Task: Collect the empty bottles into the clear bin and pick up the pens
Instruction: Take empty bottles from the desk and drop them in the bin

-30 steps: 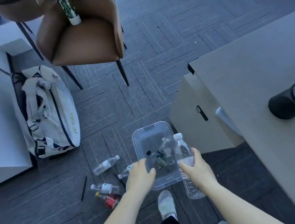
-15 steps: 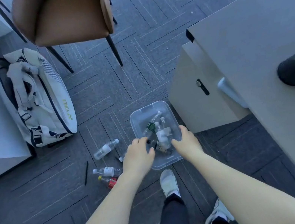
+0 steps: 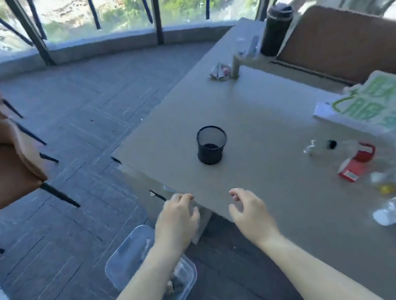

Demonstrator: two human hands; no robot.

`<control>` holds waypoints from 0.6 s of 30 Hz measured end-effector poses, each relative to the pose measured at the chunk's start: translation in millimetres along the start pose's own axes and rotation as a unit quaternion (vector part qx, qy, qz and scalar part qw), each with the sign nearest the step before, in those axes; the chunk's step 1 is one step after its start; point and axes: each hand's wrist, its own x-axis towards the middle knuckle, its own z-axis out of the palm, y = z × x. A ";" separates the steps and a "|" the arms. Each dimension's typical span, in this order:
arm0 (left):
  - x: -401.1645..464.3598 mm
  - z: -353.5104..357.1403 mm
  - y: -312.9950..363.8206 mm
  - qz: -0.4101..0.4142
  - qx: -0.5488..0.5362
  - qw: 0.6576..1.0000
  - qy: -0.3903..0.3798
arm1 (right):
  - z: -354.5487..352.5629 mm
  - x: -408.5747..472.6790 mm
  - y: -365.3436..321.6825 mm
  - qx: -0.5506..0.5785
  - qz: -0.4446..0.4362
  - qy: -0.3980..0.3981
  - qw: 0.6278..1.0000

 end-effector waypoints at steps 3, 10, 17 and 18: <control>24.9 20.1 73.5 0.067 0.010 0.998 -0.019 | -75.2 4.1 52.1 -0.007 0.041 0.077 0.996; 47.0 83.2 214.3 0.161 0.055 0.984 -0.051 | -195.6 28.7 189.3 -0.148 0.151 0.101 0.972; 49.3 137.2 292.2 0.120 0.062 0.989 -0.059 | -218.5 87.1 264.2 -0.256 0.102 0.040 0.960; 49.6 141.8 297.7 0.112 0.063 0.990 -0.058 | -215.6 92.2 268.6 -0.263 0.098 0.031 0.959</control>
